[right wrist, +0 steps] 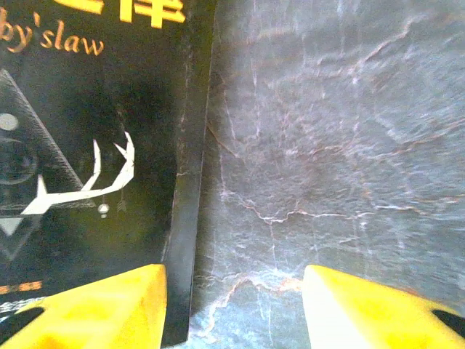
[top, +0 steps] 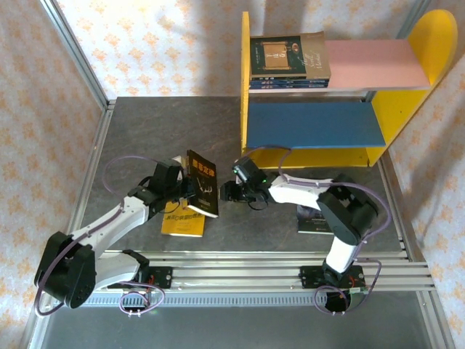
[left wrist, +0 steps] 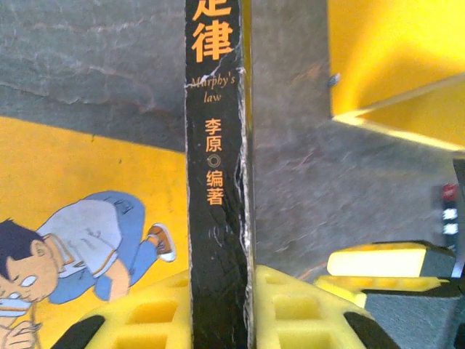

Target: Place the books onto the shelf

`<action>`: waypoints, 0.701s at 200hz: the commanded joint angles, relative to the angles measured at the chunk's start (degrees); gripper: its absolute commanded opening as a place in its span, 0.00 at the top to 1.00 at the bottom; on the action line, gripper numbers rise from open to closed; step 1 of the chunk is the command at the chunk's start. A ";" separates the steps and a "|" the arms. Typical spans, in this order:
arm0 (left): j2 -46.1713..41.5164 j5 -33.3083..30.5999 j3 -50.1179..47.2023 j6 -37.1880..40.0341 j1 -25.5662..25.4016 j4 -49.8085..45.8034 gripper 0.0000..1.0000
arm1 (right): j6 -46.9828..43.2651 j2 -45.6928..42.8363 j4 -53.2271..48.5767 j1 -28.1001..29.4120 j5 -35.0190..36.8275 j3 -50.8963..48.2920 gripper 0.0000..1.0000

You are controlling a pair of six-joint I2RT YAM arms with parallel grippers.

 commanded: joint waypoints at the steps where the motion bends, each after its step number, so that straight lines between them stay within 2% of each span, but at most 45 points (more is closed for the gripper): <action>1: -4.48 -4.10 -0.94 -6.60 -2.16 6.69 1.00 | 0.09 -6.18 -0.88 -1.02 3.09 -1.28 0.48; 42: -11.22 -18.68 1.66 -11.14 -7.87 1.82 1.00 | 2.94 -14.69 -0.72 -1.84 6.08 -3.47 0.47; 80: -14.81 -31.67 0.38 -13.28 -13.75 6.17 1.00 | 6.12 -20.34 -0.90 -1.87 11.99 -4.69 0.47; 111: -14.74 -35.66 -0.73 -14.19 -14.46 10.85 1.00 | 9.35 -22.95 4.82 -1.82 11.25 -7.06 0.45; 140: -13.80 -39.12 -2.83 -15.56 -15.00 17.72 1.00 | 16.81 -23.45 14.79 -1.87 9.91 -11.76 0.34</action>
